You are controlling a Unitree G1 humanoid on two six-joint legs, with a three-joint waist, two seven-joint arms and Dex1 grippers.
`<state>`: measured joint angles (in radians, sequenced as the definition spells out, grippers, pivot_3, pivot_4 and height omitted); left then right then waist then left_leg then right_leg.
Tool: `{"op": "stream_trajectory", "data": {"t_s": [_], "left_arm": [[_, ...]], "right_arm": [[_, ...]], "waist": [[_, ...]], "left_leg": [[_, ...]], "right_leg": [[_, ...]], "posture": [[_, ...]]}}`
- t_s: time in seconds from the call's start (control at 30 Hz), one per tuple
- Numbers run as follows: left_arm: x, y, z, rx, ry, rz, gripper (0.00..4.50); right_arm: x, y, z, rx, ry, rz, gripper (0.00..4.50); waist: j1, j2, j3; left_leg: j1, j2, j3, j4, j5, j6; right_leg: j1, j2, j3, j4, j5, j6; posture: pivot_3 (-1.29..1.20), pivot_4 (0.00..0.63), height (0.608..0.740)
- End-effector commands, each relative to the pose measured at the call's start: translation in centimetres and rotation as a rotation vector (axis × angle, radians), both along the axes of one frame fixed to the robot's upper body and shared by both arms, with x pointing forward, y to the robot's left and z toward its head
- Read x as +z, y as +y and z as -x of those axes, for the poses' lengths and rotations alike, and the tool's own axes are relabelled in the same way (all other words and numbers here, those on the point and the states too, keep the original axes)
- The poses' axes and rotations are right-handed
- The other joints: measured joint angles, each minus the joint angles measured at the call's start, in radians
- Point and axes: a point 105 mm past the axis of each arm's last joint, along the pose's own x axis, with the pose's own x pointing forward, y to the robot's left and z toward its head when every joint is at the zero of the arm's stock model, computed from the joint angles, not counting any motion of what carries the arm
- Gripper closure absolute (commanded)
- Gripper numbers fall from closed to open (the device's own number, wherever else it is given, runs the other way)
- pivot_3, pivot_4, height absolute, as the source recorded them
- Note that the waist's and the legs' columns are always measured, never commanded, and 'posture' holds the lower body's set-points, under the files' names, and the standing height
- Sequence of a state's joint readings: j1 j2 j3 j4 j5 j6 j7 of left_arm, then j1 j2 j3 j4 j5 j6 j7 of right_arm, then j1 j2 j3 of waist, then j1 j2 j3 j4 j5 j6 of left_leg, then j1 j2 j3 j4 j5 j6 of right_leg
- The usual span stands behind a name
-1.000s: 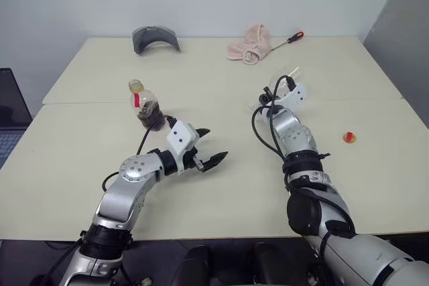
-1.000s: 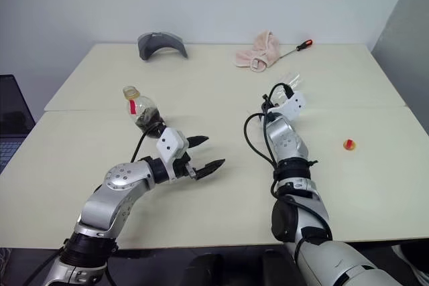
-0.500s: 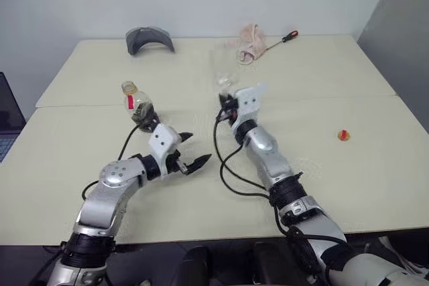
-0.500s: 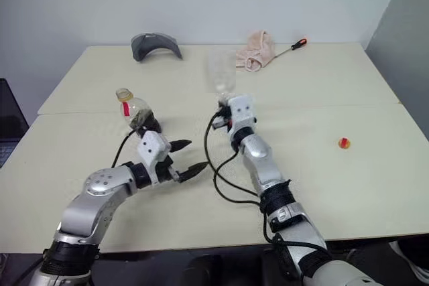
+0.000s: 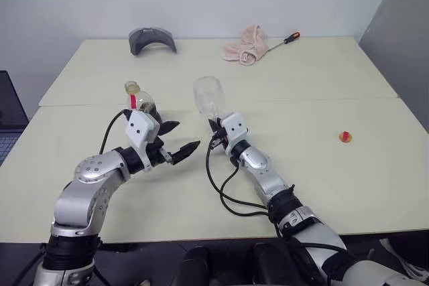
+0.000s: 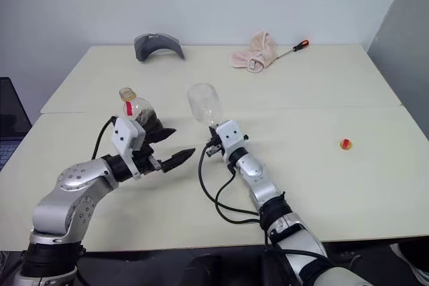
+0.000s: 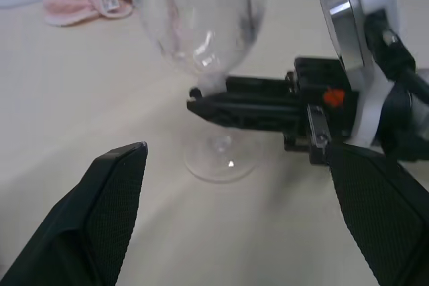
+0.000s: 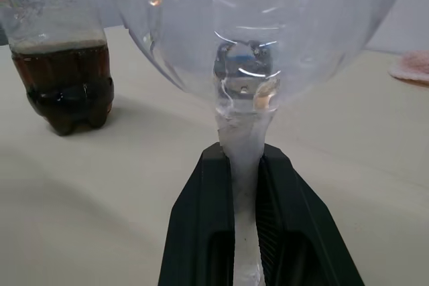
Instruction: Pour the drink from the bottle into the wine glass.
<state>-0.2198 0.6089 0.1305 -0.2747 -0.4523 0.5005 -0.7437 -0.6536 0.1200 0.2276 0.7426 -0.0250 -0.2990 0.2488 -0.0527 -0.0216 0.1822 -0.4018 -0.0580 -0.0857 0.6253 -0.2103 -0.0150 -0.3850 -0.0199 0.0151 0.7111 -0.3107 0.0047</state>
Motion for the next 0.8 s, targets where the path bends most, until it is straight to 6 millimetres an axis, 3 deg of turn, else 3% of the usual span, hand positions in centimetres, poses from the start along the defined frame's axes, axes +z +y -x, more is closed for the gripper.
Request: {"op": "stream_trajectory", "data": {"t_s": [0.03,0.17,0.43,0.8], "left_arm": [[1.8,0.3,0.1,0.001,-0.061,-0.01,0.0],[1.8,0.2,0.0,0.003,-0.059,-0.012,0.0],[1.8,0.9,-0.3,0.035,-0.056,-0.019,0.0],[-0.7,3.4,-0.4,0.137,0.007,0.002,0.0]], "right_arm": [[-2.1,-0.1,0.7,0.043,0.058,0.063,4.35],[-2.7,-0.3,0.8,0.048,0.072,0.102,4.35],[-1.8,0.2,0.6,0.088,0.072,0.111,4.35],[0.4,-1.2,0.1,0.069,0.027,0.114,0.64]], "waist": [[-0.001,0.0,0.0],[0.0,0.0,0.0],[-0.001,-0.001,-0.001],[0.002,-0.001,0.0]], "left_leg": [[0.001,0.0,0.0,0.0,0.0,0.0],[0.002,0.0,0.0,-0.001,0.0,0.0],[0.002,0.0,0.0,-0.001,0.0,-0.001],[0.001,0.0,0.001,-0.001,-0.001,-0.001]], "right_leg": [[0.001,0.0,0.0,0.0,0.0,0.0],[0.001,0.0,0.0,-0.001,0.0,0.0],[0.002,0.0,0.0,-0.001,0.0,0.0],[0.0,0.0,0.001,-0.001,0.0,0.0]], "posture": [[0.0,0.15,0.74],[0.0,0.15,0.74],[0.0,0.15,0.74],[0.0,0.15,0.74]]}}
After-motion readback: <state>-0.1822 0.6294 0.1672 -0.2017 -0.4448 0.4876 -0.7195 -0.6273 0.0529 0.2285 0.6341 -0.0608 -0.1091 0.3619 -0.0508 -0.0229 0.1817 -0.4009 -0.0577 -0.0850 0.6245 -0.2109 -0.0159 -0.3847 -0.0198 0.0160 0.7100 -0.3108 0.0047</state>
